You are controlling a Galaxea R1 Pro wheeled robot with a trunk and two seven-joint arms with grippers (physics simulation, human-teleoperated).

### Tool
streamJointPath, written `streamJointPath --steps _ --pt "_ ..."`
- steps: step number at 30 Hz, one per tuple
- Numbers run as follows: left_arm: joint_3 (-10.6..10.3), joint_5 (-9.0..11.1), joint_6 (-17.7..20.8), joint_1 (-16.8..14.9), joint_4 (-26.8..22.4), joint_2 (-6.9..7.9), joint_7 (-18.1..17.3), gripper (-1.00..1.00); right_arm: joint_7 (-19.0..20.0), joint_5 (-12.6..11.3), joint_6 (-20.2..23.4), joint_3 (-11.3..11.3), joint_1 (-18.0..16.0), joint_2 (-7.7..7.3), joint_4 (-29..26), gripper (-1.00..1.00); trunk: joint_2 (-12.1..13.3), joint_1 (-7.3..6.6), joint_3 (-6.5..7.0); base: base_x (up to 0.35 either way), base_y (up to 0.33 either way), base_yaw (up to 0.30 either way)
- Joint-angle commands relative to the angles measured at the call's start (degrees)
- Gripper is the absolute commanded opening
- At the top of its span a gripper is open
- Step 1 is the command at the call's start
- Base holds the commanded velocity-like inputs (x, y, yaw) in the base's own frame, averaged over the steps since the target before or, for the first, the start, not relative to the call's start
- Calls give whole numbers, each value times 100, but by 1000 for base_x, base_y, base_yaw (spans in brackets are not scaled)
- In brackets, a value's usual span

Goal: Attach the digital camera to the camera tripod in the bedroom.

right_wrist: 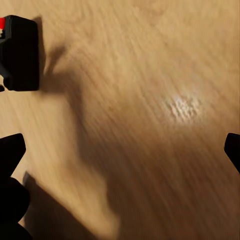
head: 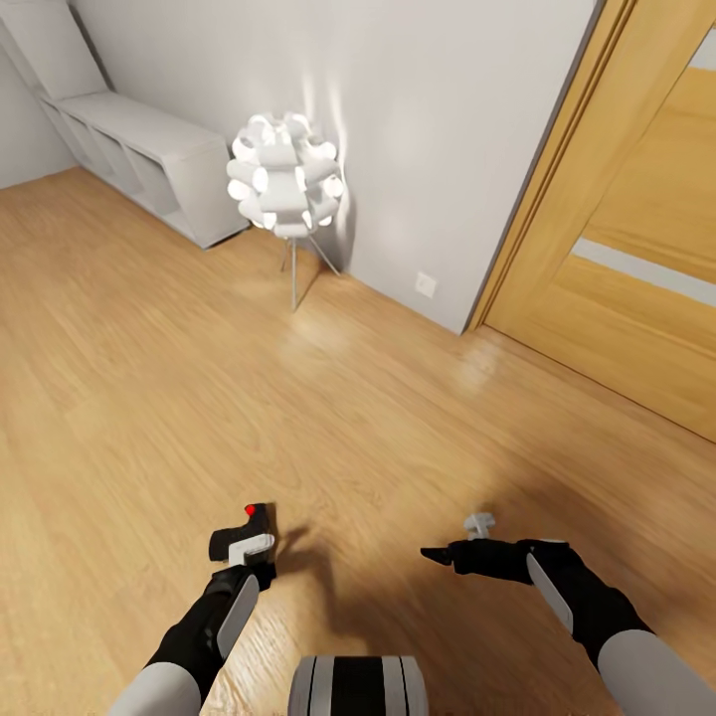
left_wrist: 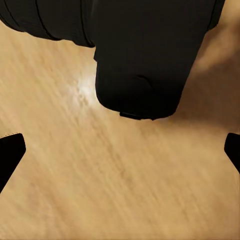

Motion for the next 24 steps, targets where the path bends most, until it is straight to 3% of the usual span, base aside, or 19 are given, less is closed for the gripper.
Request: streamJointPath --steps 1,7,21,24 --pt "6 48 18 -1 -11 -3 32 100 -13 -58 44 22 -2 -7 -7 100 -3 1 -27 0 0 0" --pt "6 48 18 -1 -28 -3 32 100 -12 -58 41 22 -2 -9 -9 100 -11 17 -160 0 0 0" --pt "10 48 27 -1 -64 -8 49 100 38 -62 57 19 -4 -60 -10 100 -11 17 -160 0 0 0" --pt "10 48 27 -1 -64 -11 50 100 100 -59 58 17 -3 -68 -10 100 -15 24 -226 0 0 0"
